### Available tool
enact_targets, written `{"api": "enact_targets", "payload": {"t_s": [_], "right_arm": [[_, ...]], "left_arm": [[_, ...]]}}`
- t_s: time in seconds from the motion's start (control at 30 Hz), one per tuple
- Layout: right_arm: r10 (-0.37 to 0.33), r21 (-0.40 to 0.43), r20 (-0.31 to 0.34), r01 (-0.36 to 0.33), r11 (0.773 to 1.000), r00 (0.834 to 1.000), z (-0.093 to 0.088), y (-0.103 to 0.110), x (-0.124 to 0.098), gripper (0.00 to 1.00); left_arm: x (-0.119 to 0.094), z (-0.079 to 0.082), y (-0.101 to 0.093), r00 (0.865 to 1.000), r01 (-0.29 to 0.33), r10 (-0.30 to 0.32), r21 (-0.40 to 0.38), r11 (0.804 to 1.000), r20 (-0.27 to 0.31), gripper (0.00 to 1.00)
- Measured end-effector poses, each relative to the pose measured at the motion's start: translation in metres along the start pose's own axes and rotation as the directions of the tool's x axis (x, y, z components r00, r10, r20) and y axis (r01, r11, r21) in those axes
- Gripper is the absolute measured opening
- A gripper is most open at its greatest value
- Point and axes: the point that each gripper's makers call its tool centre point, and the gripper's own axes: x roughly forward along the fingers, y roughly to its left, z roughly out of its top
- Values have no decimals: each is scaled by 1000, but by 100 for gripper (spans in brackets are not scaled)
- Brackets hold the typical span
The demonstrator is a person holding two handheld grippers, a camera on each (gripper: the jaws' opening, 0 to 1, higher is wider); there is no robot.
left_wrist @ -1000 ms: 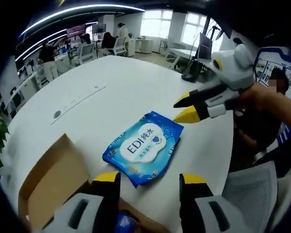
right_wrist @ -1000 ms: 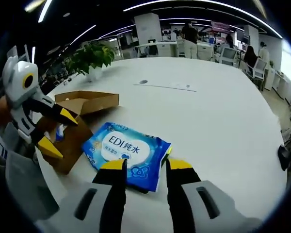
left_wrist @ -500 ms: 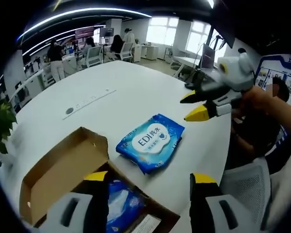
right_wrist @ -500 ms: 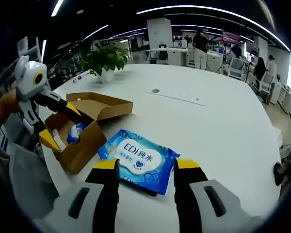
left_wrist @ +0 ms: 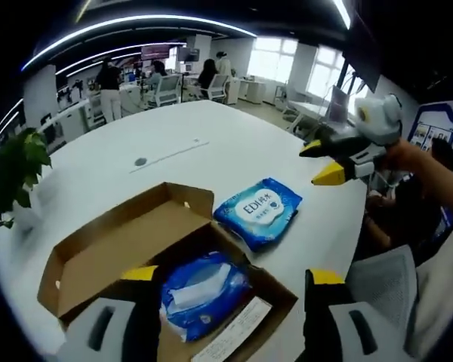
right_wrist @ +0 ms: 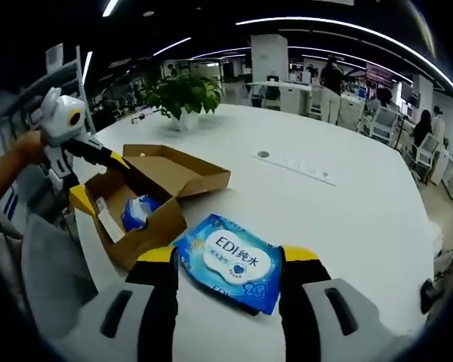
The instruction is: Operate the shoe box by opening the lid, removing the specified soft item, and placing it in the target area until the item is outside and the box remains undamaged.
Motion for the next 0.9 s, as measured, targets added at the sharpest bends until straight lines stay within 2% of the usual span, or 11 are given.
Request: {"api": "enact_targets", "payload": {"t_s": [0.23, 0.57, 0.73, 0.9], "right_arm": [[43, -75, -16, -44, 996, 999, 13, 18, 3, 52], [102, -165, -43, -108, 980, 994, 26, 42, 12, 53], [135, -206, -56, -144, 968, 989, 32, 55, 20, 52], [179, -265, -92, -197, 944, 980, 36, 73, 35, 51]], "left_arm": [[-25, -12, 25, 998, -45, 46, -56, 997, 29, 83], [-42, -28, 41, 996, -81, 84, -96, 992, 27, 82], [-46, -32, 42, 997, -75, 77, -93, 993, 20, 75], [-46, -34, 41, 999, -49, 49, -64, 997, 2, 68]]}}
